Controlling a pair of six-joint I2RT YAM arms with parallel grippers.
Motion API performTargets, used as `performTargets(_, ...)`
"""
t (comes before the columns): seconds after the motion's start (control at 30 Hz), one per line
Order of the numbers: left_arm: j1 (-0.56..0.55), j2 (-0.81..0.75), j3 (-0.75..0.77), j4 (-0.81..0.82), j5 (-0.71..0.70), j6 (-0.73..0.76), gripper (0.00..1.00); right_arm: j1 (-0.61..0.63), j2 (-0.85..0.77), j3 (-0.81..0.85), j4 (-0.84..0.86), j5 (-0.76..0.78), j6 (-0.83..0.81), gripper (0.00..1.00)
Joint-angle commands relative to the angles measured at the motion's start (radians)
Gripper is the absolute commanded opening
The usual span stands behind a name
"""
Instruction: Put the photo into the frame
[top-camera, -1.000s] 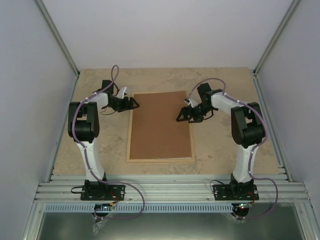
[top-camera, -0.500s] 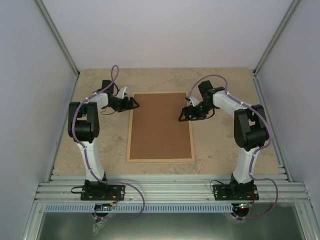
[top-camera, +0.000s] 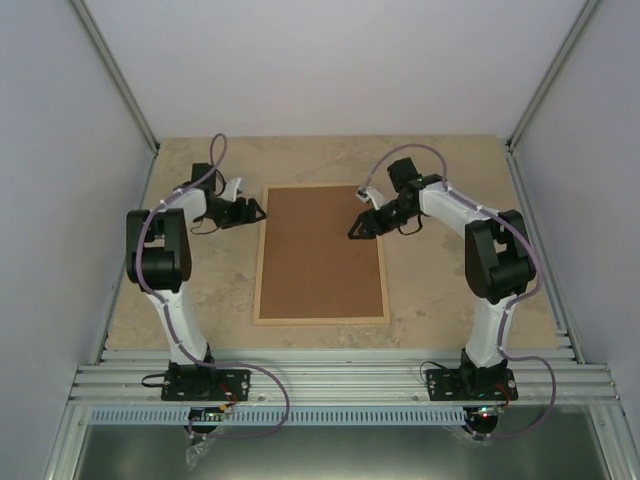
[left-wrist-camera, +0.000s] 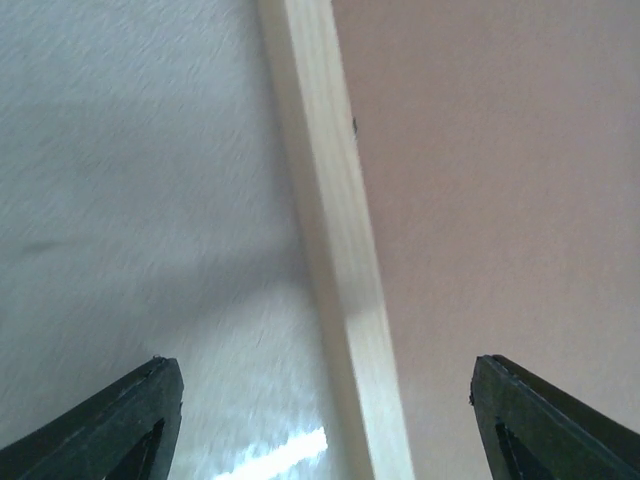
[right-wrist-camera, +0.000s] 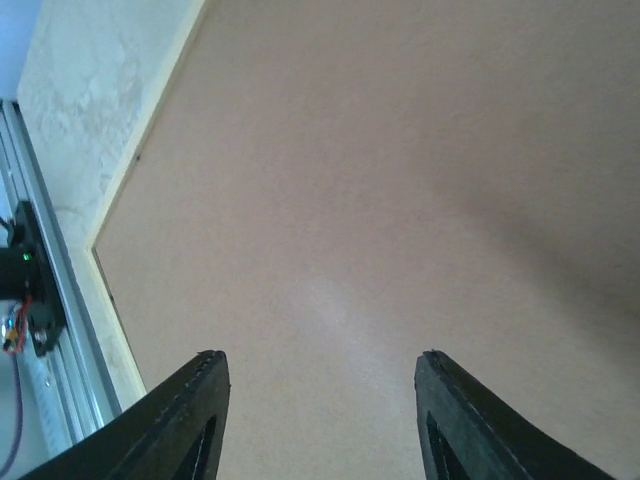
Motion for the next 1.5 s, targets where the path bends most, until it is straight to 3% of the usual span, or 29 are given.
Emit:
performTargets(0.0, 0.007, -0.107, -0.067, -0.056, -0.069, 0.078, 0.80, 0.015, 0.036, -0.088, 0.091, -0.037, -0.006, 0.51)
performTargets(0.27, -0.064, -0.234, -0.249, -0.081, -0.231, 0.198, 0.72, -0.029, 0.071, -0.252, 0.185, 0.011, 0.016, 0.44)
performTargets(0.5, -0.126, -0.234, -0.305, -0.042, -0.196, 0.184, 0.63, -0.093, 0.080, -0.349, 0.215, 0.036, 0.040, 0.43)
performTargets(0.63, -0.162, -0.176, -0.267, -0.023, -0.178, 0.165, 0.47, -0.123, 0.062, -0.391, 0.232, 0.044, 0.052, 0.43)
performTargets(1.1, -0.260, 0.114, 0.097, -0.076, -0.289, 0.174, 0.26, -0.146, -0.184, -0.496, 0.348, -0.057, 0.063, 0.49)
performTargets(1.23, -0.289, 0.165, 0.184, -0.106, -0.275, 0.176, 0.25, -0.143, -0.212, -0.462, 0.361, -0.057, 0.036, 0.52)
performTargets(1.3, -0.290, 0.164, 0.211, -0.109, -0.259, 0.164, 0.29, -0.143, -0.221, -0.420, 0.364, -0.046, 0.007, 0.55)
performTargets(1.47, -0.286, 0.043, 0.261, -0.141, -0.294, 0.166, 0.57, -0.132, -0.275, -0.283, 0.376, 0.015, -0.111, 0.65)
